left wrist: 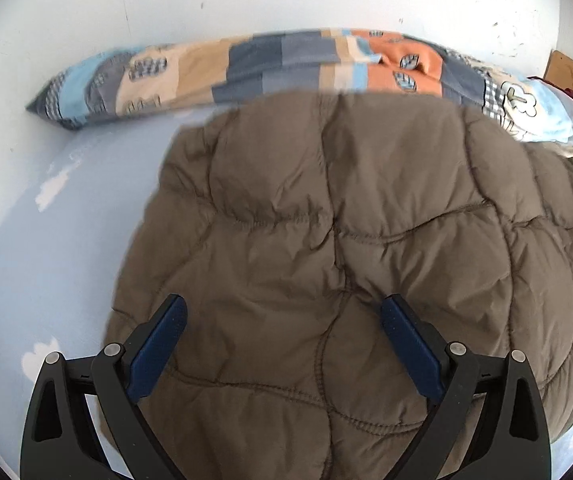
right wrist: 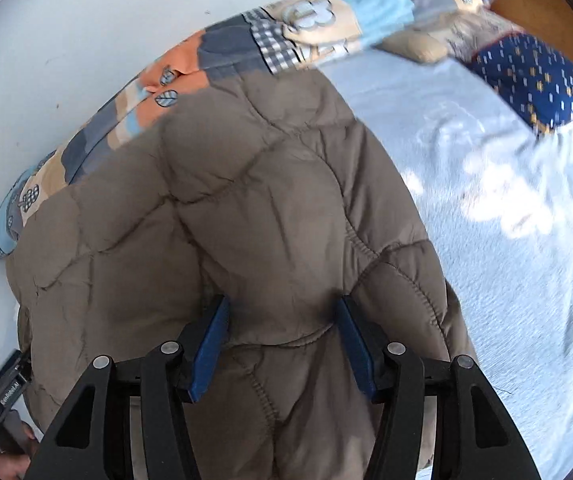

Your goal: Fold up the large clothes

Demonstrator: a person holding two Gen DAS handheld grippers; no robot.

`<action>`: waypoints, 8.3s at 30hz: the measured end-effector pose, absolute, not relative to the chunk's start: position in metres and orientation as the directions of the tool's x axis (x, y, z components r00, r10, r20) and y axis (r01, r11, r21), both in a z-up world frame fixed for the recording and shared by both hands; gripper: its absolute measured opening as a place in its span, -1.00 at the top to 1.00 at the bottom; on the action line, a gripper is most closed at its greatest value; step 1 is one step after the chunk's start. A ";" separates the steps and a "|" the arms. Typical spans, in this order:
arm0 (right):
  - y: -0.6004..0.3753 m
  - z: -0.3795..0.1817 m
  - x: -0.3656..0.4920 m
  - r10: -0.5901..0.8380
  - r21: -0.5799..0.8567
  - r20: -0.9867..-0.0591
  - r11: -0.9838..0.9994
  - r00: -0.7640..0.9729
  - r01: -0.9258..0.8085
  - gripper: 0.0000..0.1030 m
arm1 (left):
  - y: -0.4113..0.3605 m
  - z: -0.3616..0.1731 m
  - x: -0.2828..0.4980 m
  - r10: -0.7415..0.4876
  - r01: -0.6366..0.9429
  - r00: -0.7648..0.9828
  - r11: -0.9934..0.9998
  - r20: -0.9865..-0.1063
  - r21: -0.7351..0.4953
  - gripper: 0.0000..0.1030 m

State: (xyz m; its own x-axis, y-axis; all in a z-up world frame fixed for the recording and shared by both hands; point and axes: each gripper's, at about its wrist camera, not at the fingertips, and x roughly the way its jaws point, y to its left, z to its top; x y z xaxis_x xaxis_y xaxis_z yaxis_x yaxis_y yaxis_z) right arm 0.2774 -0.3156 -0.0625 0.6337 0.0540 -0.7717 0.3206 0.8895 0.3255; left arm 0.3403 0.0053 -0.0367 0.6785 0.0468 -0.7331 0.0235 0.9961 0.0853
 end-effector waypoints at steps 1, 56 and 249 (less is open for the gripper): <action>-0.311 -0.056 0.276 0.050 0.326 -0.756 0.894 0.652 0.309 -0.15 | 0.003 -0.032 0.336 0.048 0.025 0.698 0.995 -0.715 0.091 -0.90; -0.244 -0.026 0.179 0.199 0.331 -0.623 0.943 0.756 0.024 -0.15 | 0.021 -0.003 0.206 0.148 -0.041 0.794 0.981 -0.590 0.192 -0.90; -0.226 -0.051 0.083 0.099 0.173 -0.705 0.984 0.702 0.035 -0.43 | 0.036 -0.004 0.110 -0.144 0.161 0.686 0.986 -0.714 -0.044 -0.88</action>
